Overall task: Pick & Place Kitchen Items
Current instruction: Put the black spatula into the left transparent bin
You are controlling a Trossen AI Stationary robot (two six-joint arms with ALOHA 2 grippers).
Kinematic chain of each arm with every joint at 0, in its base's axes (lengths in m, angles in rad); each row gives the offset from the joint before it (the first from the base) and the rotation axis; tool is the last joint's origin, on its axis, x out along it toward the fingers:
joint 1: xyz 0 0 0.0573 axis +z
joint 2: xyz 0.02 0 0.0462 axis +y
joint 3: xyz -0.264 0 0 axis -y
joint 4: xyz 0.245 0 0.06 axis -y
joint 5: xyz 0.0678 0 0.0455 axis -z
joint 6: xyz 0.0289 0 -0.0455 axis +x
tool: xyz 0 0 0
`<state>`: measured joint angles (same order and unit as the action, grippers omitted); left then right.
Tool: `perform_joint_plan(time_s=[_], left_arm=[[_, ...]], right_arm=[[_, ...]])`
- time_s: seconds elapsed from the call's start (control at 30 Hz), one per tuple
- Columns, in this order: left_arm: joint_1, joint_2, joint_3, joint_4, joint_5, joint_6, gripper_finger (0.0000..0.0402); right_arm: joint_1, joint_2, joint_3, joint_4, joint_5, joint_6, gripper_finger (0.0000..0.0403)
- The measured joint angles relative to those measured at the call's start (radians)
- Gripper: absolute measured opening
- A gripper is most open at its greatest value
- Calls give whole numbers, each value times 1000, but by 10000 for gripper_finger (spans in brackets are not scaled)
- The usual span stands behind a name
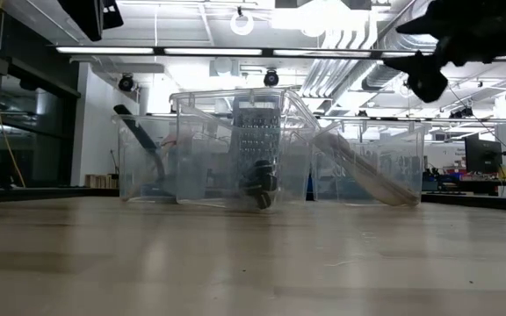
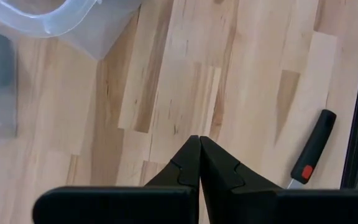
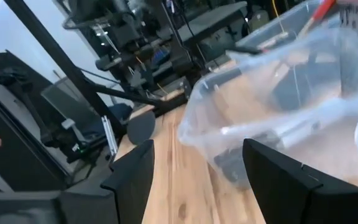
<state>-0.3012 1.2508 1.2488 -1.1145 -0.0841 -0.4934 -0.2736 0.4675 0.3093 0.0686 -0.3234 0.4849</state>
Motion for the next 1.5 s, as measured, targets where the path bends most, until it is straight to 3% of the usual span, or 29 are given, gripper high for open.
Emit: perform_joint_plan(time_s=[0.3,0.6,0.8,1.03,1.33,1.5], left_arm=[[0,5,0,26,22,1,1],[0,5,0,-24,16,35,1],[0,5,0,-22,14,43,1],[0,4,0,-10,19,40,1],[0,4,0,-44,10,41,1],[0,4,0,-40,10,14,1]], right_arm=[[244,-73,-92,85,263,94,236],[362,-148,-93,61,479,108,236],[415,-143,-98,87,562,144,236],[475,-69,-195,390,658,148,236],[483,-104,-198,354,649,148,236],[483,-141,-197,306,702,176,236]])
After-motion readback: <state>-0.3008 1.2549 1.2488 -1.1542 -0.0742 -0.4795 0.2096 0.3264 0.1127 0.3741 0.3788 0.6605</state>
